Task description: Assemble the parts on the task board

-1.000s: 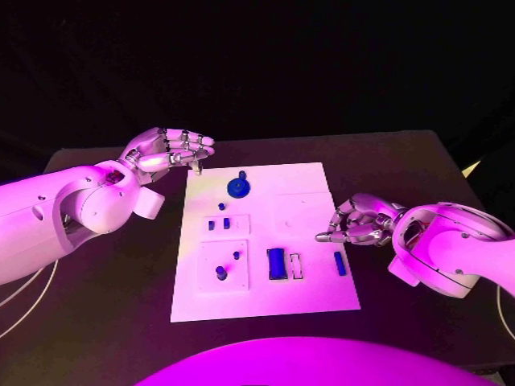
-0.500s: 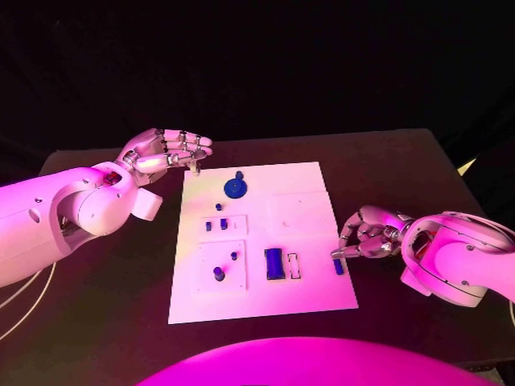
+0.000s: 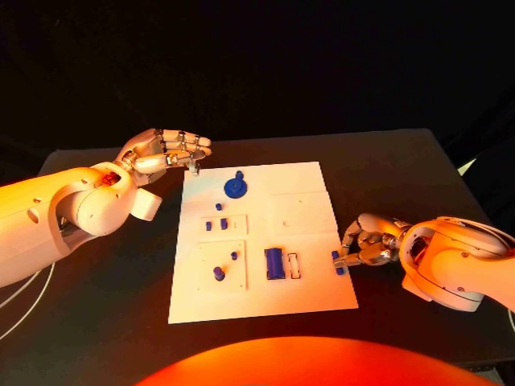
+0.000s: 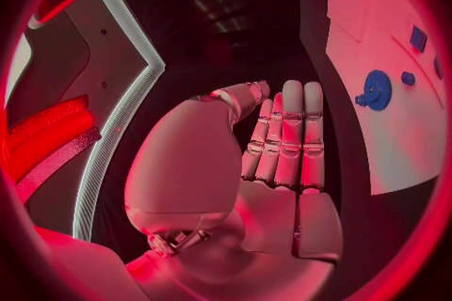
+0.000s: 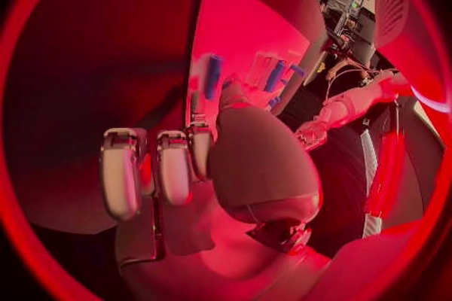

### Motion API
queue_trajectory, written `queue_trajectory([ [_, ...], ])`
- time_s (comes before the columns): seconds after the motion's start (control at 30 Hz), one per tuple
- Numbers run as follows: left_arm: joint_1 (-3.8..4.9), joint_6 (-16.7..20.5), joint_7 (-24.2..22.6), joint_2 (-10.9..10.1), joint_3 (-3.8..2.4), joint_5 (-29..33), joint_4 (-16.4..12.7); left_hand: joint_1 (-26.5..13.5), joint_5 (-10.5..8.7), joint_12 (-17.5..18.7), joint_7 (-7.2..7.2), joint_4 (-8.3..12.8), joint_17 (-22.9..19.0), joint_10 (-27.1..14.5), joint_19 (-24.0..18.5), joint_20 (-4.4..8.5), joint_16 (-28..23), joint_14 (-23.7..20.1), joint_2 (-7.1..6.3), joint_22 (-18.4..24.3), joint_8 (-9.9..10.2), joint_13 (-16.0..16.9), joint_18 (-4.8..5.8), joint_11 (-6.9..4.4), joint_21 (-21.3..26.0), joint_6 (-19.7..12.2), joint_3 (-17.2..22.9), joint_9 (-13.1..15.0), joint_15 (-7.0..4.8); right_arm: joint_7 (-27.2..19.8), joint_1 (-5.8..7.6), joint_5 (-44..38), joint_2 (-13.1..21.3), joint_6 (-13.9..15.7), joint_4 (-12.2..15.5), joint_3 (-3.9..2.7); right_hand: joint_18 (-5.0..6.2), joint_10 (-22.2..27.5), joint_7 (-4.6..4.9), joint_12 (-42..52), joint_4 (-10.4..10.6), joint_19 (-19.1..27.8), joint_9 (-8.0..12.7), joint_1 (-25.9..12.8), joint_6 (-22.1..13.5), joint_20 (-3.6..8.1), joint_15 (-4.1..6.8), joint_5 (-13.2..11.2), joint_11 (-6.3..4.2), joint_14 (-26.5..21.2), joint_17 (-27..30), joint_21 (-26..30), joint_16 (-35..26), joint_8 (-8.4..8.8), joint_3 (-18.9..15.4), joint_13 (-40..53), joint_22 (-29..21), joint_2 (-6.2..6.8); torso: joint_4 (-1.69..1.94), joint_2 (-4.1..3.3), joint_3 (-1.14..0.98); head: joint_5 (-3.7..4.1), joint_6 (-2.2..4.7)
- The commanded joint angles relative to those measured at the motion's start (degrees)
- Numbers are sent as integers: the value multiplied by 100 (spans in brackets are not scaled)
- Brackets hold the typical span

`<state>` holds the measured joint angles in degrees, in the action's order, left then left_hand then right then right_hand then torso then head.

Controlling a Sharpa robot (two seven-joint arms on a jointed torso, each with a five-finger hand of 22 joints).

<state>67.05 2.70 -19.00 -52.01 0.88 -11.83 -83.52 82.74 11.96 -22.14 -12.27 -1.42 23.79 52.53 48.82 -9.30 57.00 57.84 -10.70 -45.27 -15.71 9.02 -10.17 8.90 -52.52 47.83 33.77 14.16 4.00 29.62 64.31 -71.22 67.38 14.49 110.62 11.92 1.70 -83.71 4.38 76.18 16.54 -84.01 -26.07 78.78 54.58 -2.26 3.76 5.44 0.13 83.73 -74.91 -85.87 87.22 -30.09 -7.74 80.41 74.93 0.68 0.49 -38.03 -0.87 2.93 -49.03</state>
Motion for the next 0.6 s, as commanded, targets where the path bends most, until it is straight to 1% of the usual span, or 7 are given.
queue_trajectory([
  [0.03,2,-96,-41,0,-4,3,-10,-55,0,-20,-76,4,-9,-24,-27,2,-19,-13,6,-5,-38,-9,-37,5,-37,-33,37,-9,11,69,-39,-120,-42,-226,-6,5,-95,-27,-11,2,14,-474,-11,-117,51,-45,-18,18,-11,495,-888,-37,9,19,-25,136,1408,19,-4,2,-1,-10,-2],
  [0.2,2,-96,-43,-6,-4,2,-10,-55,0,-20,-76,4,-9,-24,-27,2,-19,-13,6,-5,-38,-9,-37,5,-37,-33,37,-9,11,100,-89,-169,-110,-258,-45,8,-97,-28,-18,0,11,-477,-17,-129,71,-44,-15,16,-17,496,-890,-47,9,11,-33,135,1410,25,-3,0,-5,-29,-14],
  [0.37,2,-72,-60,-16,-4,2,-11,-55,0,-20,-76,4,-9,-24,-27,2,-19,-13,6,-5,-38,-9,-37,5,-37,-33,37,-9,11,138,-122,-279,-174,-273,-94,12,-97,-33,-28,10,3,-478,-24,-123,90,-41,-11,8,-24,497,-898,-48,13,3,-34,141,1410,31,-3,0,-3,-24,-24],
  [0.43,2,-62,-67,-18,-4,2,-10,-55,0,-20,-76,4,-9,-24,-27,2,-19,-13,6,-5,-38,-9,-37,5,-37,-33,37,-9,11,163,-135,-332,-212,-266,-113,13,-96,-33,-45,3,-13,-477,-34,-69,108,-33,2,3,-39,498,-900,-47,13,-2,-16,139,1410,22,-5,0,-4,-24,-24],
  [0.47,2,-60,-70,-19,-4,2,-10,-55,0,-20,-76,4,-9,-24,-27,2,-19,-13,6,-5,-38,-9,-37,5,-37,-33,37,-9,11,179,-142,-364,-234,-257,-124,13,-96,-33,-52,1,-24,-477,-37,-28,111,-28,8,3,-46,498,-900,-46,13,0,1,138,1410,10,-5,0,-4,-24,-24],
  [0.53,2,-59,-73,-21,-4,2,-12,-65,0,-28,-76,5,-10,-26,-33,0,-18,-14,8,-9,-42,-11,-38,4,-40,-32,44,-10,12,228,-163,-456,-285,-231,-150,14,-96,-35,-77,-1,-69,-477,-45,215,114,-5,33,10,-71,498,-900,-46,11,21,99,140,1410,-56,-4,1,-3,-20,-28],
  [0.6,2,-58,-74,-23,-4,2,-13,-65,0,-28,-76,5,-10,-26,-33,0,-18,-14,8,-9,-42,-11,-38,4,-40,-32,44,-10,12,267,-178,-536,-326,-212,-173,15,-97,-37,-95,1,-106,-479,-44,448,121,15,50,-131,-89,500,-912,-51,15,50,237,145,1411,-135,-1,0,-3,-24,-25],
])
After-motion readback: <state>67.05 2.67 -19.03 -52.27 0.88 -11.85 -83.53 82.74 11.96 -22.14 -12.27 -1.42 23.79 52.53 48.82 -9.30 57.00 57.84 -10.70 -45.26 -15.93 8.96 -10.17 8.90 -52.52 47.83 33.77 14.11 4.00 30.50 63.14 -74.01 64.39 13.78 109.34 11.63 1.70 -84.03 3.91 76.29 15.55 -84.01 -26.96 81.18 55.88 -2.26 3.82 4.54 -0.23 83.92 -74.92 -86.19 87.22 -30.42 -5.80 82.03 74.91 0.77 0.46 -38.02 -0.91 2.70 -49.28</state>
